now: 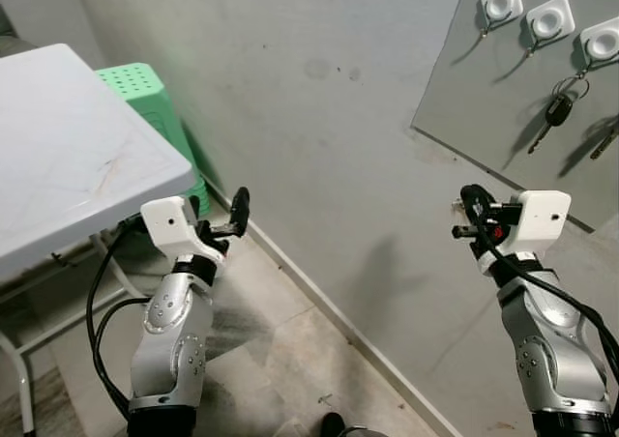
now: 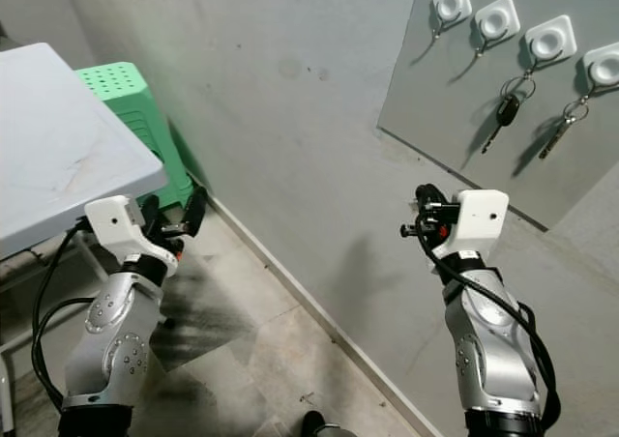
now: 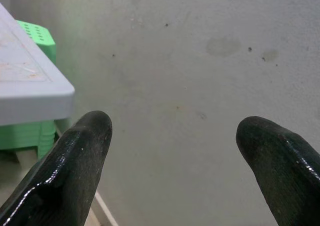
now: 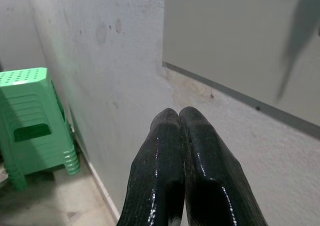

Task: Hang keys on a hook

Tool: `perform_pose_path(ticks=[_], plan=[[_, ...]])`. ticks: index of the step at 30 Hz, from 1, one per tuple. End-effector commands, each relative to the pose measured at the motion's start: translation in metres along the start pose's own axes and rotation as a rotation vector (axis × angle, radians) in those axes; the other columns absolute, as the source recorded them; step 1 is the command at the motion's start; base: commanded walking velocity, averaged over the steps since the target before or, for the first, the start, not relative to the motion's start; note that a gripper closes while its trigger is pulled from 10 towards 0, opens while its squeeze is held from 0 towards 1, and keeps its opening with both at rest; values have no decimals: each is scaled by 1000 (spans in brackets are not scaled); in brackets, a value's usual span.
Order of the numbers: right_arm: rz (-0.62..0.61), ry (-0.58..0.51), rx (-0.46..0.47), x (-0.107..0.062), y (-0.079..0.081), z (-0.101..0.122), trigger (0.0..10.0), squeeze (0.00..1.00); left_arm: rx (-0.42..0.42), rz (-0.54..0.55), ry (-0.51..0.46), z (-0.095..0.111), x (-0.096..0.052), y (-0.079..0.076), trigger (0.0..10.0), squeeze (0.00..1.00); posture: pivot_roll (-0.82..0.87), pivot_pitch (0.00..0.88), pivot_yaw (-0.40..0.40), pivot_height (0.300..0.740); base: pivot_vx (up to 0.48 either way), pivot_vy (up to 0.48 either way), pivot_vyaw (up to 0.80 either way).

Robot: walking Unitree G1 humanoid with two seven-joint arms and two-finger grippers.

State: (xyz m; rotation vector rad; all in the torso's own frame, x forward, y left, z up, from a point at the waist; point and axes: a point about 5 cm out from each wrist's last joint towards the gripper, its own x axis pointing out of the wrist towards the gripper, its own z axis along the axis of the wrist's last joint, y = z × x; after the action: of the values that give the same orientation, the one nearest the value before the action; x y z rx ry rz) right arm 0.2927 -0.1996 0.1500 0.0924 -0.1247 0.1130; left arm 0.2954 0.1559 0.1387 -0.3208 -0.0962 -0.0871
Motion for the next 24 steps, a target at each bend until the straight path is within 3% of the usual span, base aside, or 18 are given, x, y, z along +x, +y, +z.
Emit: perform_pose_path(ticks=[1, 10, 24], plan=[[2, -27, -16, 0, -2, 7, 10000, 0, -14, -1, 8, -1, 0, -3, 10000, 0, -27, 122, -61, 740, 0, 0, 0], [9, -27, -18, -1, -2, 7, 10000, 0, -15, -4, 16, -4, 0, -4, 10000, 0, -28, 116, -66, 740, 0, 140, 0], [17, -27, -20, -1, -3, 9, 10000, 0, -21, 9, 8, -4, -3, -4, 10000, 0, -32, 124, -73, 740, 0, 0, 0]])
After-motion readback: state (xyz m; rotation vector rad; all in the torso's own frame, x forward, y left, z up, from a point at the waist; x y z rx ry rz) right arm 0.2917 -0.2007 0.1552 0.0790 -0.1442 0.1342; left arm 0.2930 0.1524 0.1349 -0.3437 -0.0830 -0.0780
